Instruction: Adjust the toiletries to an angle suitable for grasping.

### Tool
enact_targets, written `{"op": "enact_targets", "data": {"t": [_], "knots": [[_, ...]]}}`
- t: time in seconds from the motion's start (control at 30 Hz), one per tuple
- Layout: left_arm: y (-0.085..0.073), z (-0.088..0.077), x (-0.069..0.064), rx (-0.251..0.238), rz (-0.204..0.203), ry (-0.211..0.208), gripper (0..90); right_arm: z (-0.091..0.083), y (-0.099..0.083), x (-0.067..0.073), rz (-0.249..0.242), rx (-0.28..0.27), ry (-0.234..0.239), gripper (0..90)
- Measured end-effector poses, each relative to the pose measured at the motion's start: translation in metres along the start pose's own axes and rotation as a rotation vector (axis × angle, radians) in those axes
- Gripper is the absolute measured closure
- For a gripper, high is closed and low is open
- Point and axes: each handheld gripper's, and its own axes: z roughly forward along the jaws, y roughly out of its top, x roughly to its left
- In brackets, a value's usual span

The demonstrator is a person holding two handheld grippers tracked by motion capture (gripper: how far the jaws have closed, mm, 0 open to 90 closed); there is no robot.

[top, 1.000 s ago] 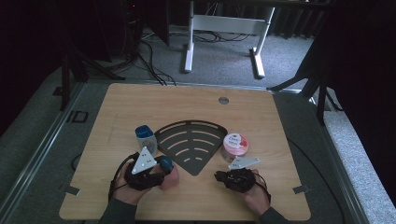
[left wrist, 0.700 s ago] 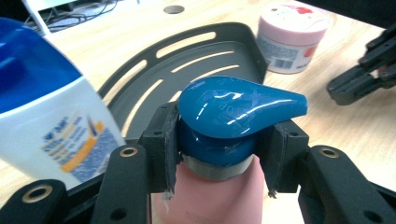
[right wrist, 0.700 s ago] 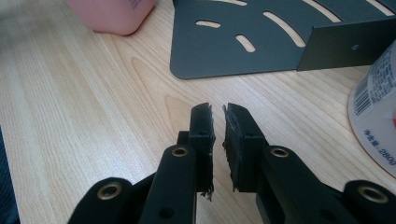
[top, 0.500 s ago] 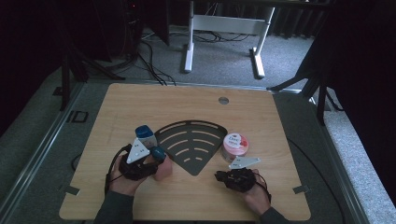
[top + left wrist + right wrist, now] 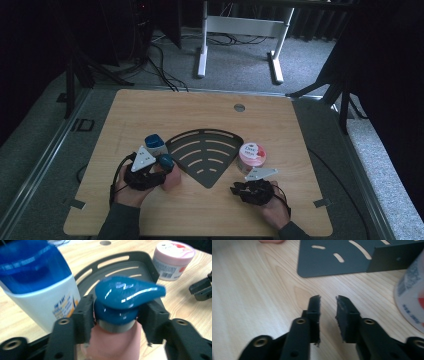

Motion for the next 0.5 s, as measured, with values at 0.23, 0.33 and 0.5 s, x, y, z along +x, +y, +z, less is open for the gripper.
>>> {"op": "enact_targets", "data": {"t": [0.23, 0.33, 0.5], "knots": [[-0.011, -0.009, 0.001, 0.001, -0.02, 0.017, 40.1, 0.003, -0.001, -0.002, -0.009, 0.021, -0.037, 50.7], [-0.015, -0.016, 0.0, -0.008, -0.033, 0.021, 40.3, 0.005, -0.002, -0.006, 0.003, 0.031, -0.043, 45.3], [-0.021, -0.026, -0.006, -0.013, -0.035, 0.015, 42.5, 0.006, -0.002, -0.008, 0.005, 0.044, -0.062, 39.3]]}}
